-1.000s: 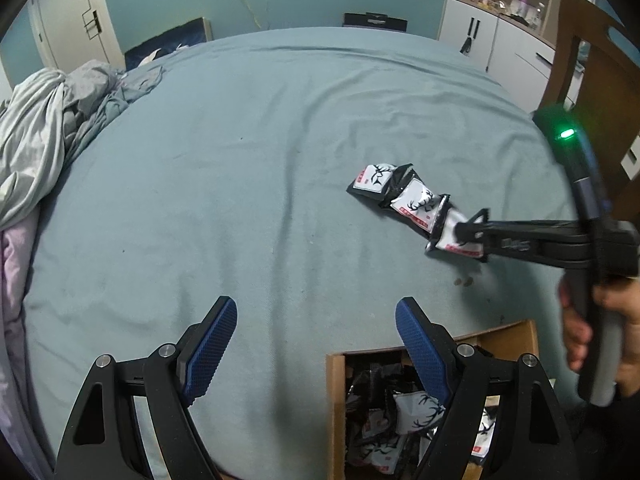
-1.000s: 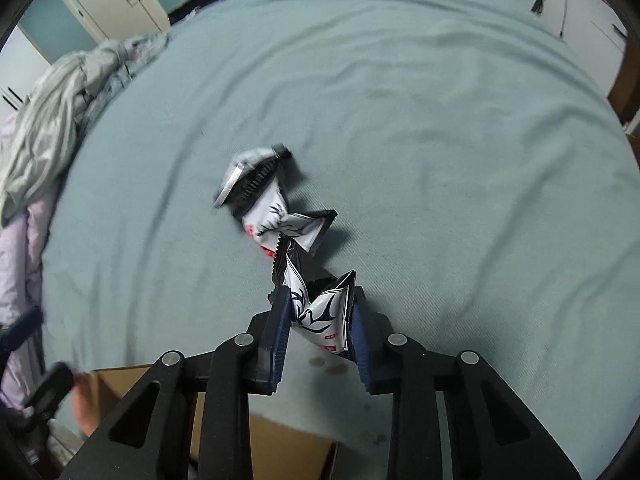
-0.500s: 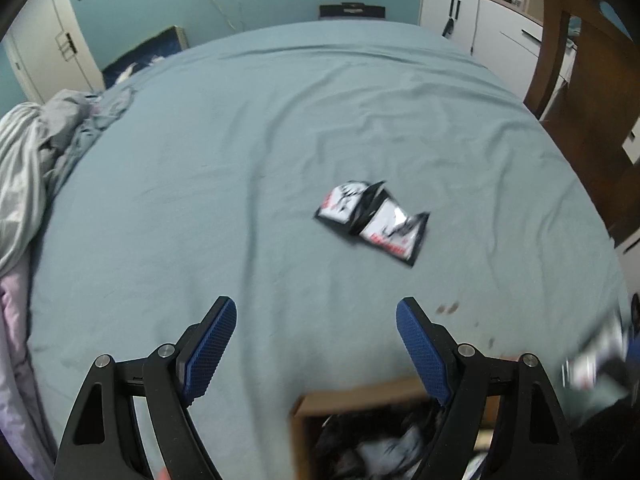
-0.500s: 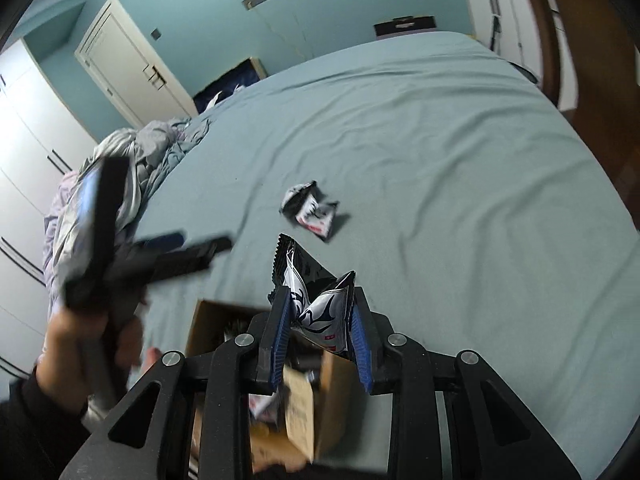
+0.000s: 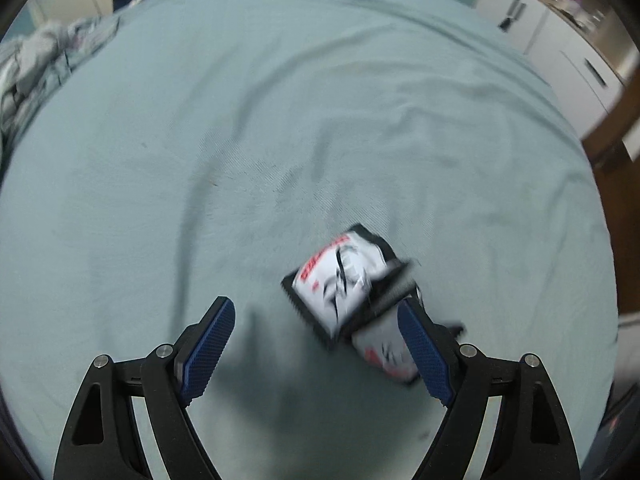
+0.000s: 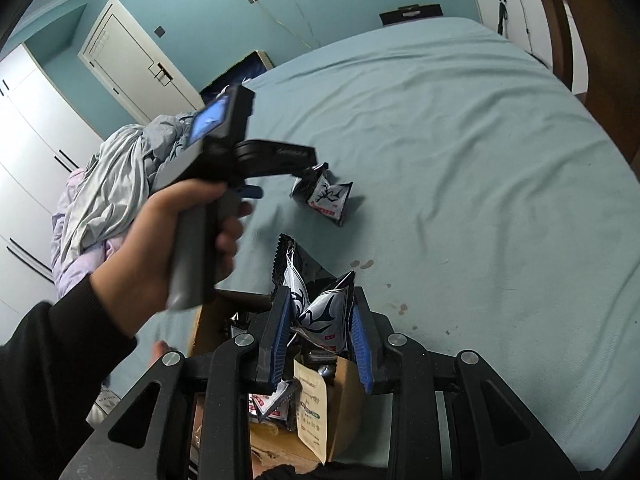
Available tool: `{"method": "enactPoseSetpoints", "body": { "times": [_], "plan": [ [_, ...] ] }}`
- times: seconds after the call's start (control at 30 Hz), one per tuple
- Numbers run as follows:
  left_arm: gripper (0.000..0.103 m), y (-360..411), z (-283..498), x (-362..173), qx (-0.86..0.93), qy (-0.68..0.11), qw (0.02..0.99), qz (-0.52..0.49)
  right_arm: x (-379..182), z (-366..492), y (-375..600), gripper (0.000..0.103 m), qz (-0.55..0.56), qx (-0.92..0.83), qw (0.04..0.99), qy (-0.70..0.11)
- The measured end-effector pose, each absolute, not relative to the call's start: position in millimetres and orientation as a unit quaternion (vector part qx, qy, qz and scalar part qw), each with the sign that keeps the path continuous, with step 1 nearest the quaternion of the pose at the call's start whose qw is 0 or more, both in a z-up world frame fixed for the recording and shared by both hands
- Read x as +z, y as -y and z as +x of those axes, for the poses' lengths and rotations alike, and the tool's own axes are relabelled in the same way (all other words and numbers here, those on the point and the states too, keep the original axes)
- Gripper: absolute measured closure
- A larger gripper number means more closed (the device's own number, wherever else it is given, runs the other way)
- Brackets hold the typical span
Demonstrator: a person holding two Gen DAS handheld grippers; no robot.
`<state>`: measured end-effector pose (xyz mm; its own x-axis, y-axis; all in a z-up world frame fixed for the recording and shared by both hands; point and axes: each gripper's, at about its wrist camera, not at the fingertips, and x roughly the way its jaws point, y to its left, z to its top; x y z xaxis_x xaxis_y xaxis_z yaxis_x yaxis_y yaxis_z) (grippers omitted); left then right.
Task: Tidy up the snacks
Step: 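Carry the deer packet over the box with the right tool while the left tool grasps another deer packet, then lower both held deer packets into the cardboard box and open both tools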
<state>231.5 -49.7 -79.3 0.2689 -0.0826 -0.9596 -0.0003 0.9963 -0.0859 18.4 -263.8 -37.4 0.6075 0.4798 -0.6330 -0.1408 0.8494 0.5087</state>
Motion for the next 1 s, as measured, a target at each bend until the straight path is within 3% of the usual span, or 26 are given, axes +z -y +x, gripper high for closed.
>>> {"method": "enactPoseSetpoints", "body": {
  "times": [0.13, 0.23, 0.27, 0.33, 0.7, 1.0],
  "plan": [
    [0.019, 40.1, 255.5, -103.4, -0.011, -0.635, 0.766, -0.100, -38.4, 30.2, 266.8, 0.076, 0.228, 0.180, 0.861, -0.418],
    [0.023, 42.7, 261.0, -109.2, 0.004, -0.637, 0.766, -0.087, -38.3, 33.7, 269.9, 0.076, 0.235, 0.179, 0.857, -0.423],
    [0.040, 47.1, 261.1, -106.8, 0.010, -0.631, 0.773, -0.063, -39.3, 36.1, 269.2, 0.076, 0.235, 0.178, 0.856, -0.425],
    [0.064, 55.5, 258.0, -102.7, 0.014, -0.620, 0.784, -0.017, -38.3, 33.1, 271.6, 0.076, 0.232, 0.177, 0.856, -0.428],
    [0.069, 21.1, 188.6, -48.2, -0.001, -0.569, 0.822, 0.001, -30.1, 27.2, 260.8, 0.076, 0.208, 0.161, 0.864, -0.429],
    [0.069, 10.2, 55.5, -8.6, -0.096, -0.531, 0.840, 0.058, -22.7, 19.2, 251.9, 0.076, 0.184, 0.151, 0.870, -0.431]
  ]
}}
